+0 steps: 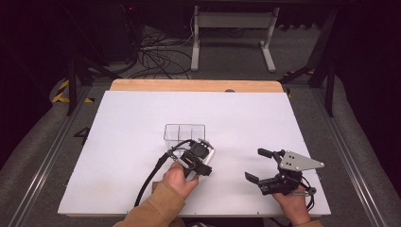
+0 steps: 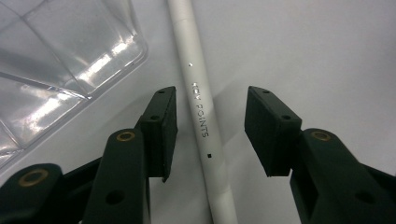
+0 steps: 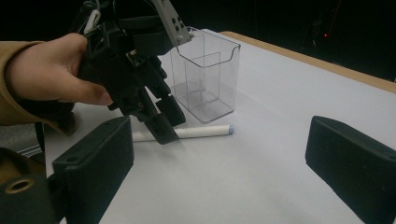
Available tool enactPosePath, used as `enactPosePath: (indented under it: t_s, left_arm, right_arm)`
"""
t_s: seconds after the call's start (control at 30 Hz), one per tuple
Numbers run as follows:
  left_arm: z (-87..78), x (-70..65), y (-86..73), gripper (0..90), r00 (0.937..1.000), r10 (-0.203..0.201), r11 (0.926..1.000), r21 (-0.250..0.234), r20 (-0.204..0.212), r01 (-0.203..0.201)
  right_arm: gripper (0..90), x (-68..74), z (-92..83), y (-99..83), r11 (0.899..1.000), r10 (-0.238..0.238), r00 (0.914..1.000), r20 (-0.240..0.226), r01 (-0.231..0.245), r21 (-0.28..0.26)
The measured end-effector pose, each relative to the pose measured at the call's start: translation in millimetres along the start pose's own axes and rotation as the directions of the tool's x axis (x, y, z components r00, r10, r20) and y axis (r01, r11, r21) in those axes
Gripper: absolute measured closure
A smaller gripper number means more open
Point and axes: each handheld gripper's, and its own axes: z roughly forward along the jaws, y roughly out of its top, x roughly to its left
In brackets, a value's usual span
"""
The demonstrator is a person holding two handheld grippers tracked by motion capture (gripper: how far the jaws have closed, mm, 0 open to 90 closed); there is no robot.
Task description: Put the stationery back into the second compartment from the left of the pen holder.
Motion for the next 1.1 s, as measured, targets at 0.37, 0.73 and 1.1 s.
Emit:
enactPosePath:
  t_s: [0.37,0.73,1.1]
  left_arm:
    - [4.5,-4.4,3.4,64.7,0.9995,-0.011,0.9999,0.002,-0.031,0.011]
    - [6.8,-7.1,5.6,75.2,0.9968,-0.027,0.9995,0.017,-0.075,0.028]
    - [5.8,-6.5,5.5,78.4,0.9968,-0.02,0.9998,0.006,-0.078,0.02]
  right_arm:
    - [8.6,0.2,1.3,-0.5,1.0,-0.003,1.0,-0.009,0.003,0.008]
    - [8.7,0.1,2.1,-0.9,1.0,-0.005,0.9999,-0.01,0.005,0.013]
    - [8.7,-0.1,2.4,-1.2,1.0,-0.006,0.9999,-0.016,0.006,0.013]
